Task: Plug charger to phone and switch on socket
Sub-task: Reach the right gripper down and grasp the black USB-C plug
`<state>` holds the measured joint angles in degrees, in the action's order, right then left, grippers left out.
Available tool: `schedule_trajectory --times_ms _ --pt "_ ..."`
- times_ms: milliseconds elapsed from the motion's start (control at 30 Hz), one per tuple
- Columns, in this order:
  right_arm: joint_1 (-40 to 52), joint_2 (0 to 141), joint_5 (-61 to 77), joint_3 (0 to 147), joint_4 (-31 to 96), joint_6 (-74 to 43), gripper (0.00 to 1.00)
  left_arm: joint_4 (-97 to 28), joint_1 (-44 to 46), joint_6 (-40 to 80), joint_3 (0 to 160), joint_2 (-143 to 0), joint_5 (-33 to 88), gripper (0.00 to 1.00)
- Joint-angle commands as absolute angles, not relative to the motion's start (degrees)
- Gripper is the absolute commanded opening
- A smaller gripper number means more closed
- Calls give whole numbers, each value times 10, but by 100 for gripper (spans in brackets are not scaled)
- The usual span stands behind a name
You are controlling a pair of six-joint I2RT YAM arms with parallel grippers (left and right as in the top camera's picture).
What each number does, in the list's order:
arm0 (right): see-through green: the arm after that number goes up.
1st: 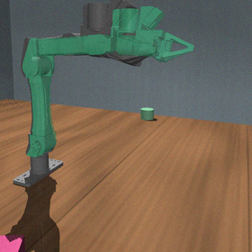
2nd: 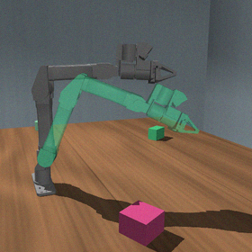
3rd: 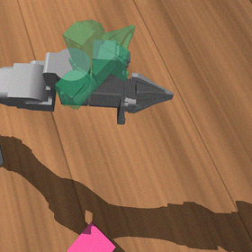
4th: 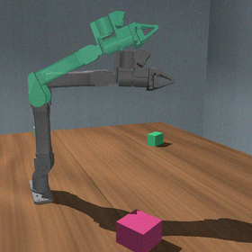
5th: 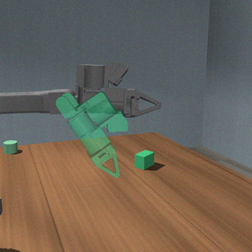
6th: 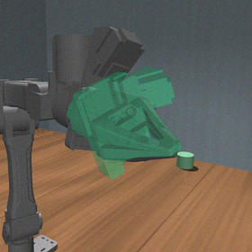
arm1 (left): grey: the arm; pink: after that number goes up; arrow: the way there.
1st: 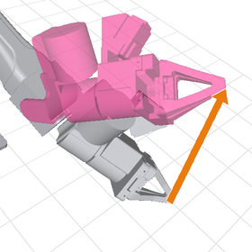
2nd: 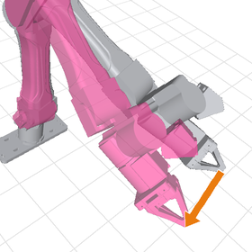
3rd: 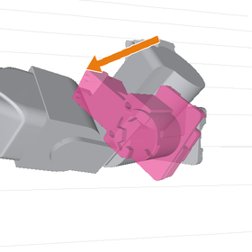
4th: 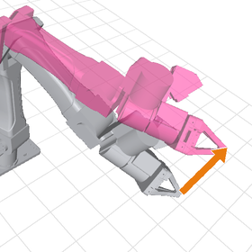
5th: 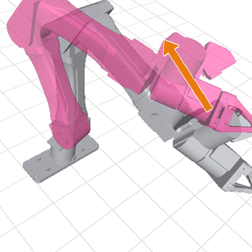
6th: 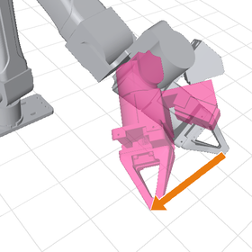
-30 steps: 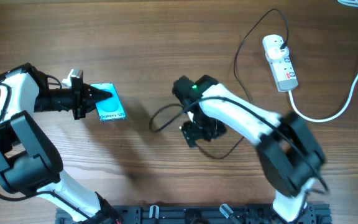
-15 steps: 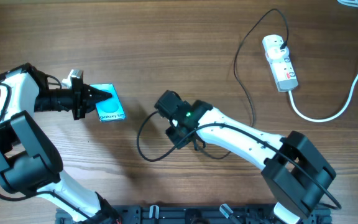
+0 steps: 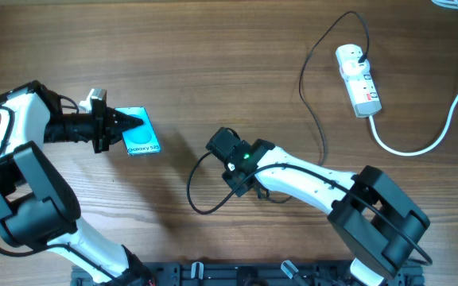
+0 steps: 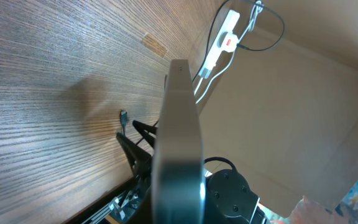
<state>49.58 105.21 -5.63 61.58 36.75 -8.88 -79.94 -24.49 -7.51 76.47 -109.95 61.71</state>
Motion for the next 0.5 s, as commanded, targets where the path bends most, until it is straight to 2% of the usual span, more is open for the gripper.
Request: schedule_trajectory --times_ms 0,67,233,300,467 --pt "495 1059 -67 612 366 -90 27 -801 -245 -86 768 -1095 629 4" --pt "495 1060 -72 612 368 -97 14 -801 -245 -86 768 -1095 629 4" --pt "481 1060 -109 594 371 -144 15 -802 -245 -86 768 -1095 629 4" --pt "468 1060 -107 587 371 -149 19 -801 -245 -86 768 -1095 629 4" --pt "429 1060 -107 587 382 -172 20 -801 -245 -86 768 -1095 629 4"
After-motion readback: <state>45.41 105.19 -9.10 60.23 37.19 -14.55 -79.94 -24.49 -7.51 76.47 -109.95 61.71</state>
